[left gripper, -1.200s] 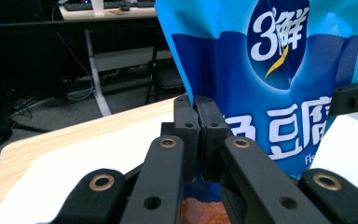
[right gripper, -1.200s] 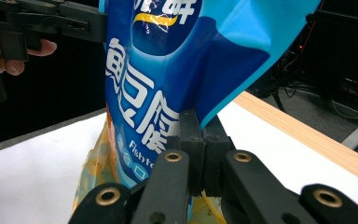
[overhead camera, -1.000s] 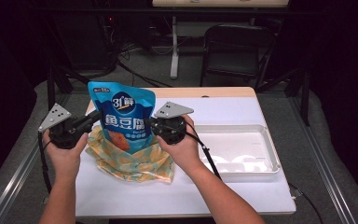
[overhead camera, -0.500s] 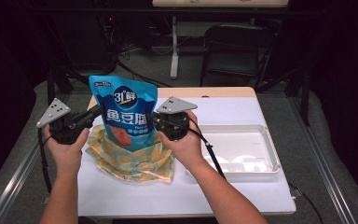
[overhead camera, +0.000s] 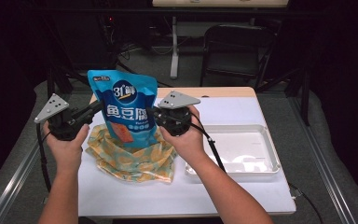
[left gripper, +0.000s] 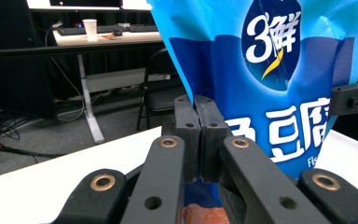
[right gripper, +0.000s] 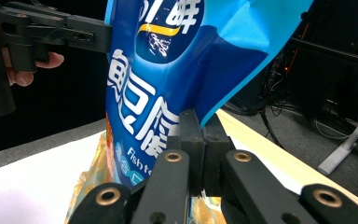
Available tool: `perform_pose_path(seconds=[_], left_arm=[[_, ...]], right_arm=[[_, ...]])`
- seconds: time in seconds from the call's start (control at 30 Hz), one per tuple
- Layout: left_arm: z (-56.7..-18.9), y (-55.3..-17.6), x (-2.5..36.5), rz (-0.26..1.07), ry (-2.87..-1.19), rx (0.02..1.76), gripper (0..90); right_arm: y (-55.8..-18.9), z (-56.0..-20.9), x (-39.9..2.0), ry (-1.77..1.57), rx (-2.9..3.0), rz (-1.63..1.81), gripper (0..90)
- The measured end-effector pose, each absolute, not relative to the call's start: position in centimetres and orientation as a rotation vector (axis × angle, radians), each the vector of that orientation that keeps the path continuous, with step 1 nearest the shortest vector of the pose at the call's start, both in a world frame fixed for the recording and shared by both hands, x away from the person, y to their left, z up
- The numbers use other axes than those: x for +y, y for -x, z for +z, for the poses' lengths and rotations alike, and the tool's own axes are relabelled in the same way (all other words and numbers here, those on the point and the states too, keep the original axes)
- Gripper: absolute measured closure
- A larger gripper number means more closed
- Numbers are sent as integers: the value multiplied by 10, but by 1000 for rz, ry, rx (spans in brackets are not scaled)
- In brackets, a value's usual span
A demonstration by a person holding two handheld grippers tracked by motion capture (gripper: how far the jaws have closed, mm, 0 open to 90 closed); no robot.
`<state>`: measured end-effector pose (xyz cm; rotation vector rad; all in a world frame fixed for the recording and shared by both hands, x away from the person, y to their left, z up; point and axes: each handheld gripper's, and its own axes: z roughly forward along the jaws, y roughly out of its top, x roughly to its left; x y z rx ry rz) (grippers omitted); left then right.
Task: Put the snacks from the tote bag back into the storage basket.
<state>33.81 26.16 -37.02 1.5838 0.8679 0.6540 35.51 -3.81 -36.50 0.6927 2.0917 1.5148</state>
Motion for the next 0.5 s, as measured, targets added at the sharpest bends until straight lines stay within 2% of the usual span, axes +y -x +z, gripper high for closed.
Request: perform_pose_path(seconds=[0.5], left_arm=[[-349, -332, 245, 694, -1630, 838, 891]], right_arm=[[-352, -353, -56, -689, 2062, 1547, 900]])
